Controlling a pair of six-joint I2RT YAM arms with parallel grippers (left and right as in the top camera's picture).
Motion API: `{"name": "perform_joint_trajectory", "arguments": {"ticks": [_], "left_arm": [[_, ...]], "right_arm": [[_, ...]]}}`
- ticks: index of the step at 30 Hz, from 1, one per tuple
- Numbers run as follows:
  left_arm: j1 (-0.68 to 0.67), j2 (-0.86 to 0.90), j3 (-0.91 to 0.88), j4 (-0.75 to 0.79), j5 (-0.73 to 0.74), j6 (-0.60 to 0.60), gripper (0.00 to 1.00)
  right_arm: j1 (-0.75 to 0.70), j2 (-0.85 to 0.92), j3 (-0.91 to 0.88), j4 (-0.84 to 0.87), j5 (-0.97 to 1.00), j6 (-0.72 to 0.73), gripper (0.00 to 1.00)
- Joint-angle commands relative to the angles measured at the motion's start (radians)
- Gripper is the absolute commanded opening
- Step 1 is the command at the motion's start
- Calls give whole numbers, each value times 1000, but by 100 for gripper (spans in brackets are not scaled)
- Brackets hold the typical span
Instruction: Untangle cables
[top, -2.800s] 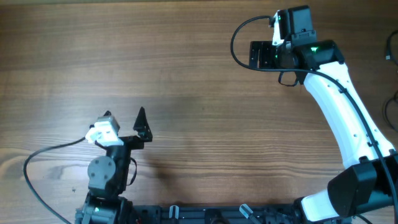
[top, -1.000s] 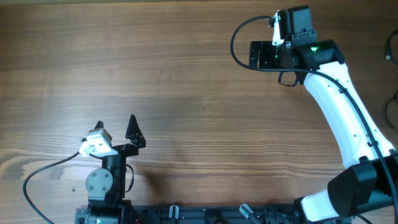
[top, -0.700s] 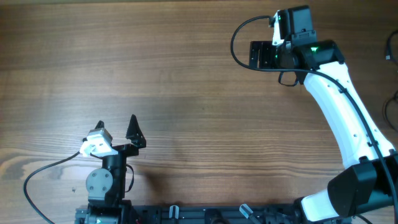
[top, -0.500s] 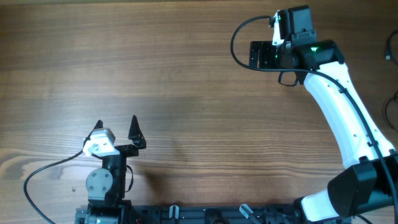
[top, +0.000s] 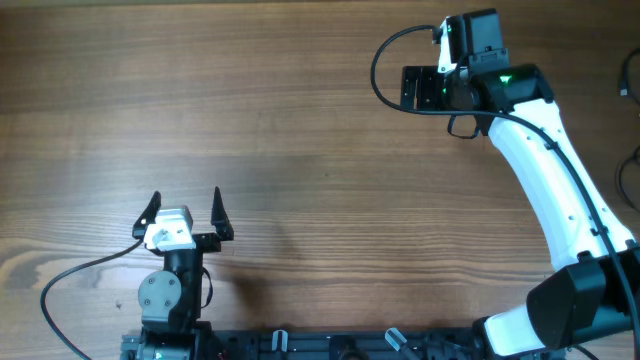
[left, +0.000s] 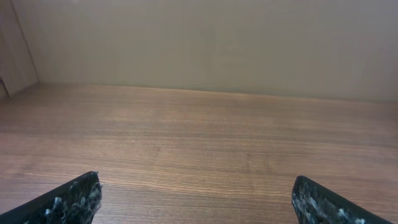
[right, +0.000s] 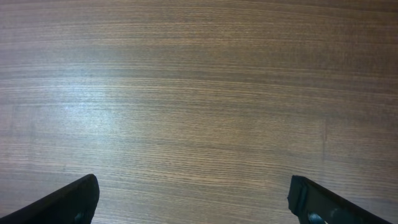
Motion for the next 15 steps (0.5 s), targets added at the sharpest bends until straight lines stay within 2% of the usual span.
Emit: {"name": "perform_joint_trajectory", "arguments": {"ticks": [1,15], "left_arm": [[8,-11,-8,0,-14,24,100],[8,-11,-8,4,-13,23,100]], "right_arm": [[2,11,-2,3,-13,1,100],[2,11,-2,2,-13,2,100]]}}
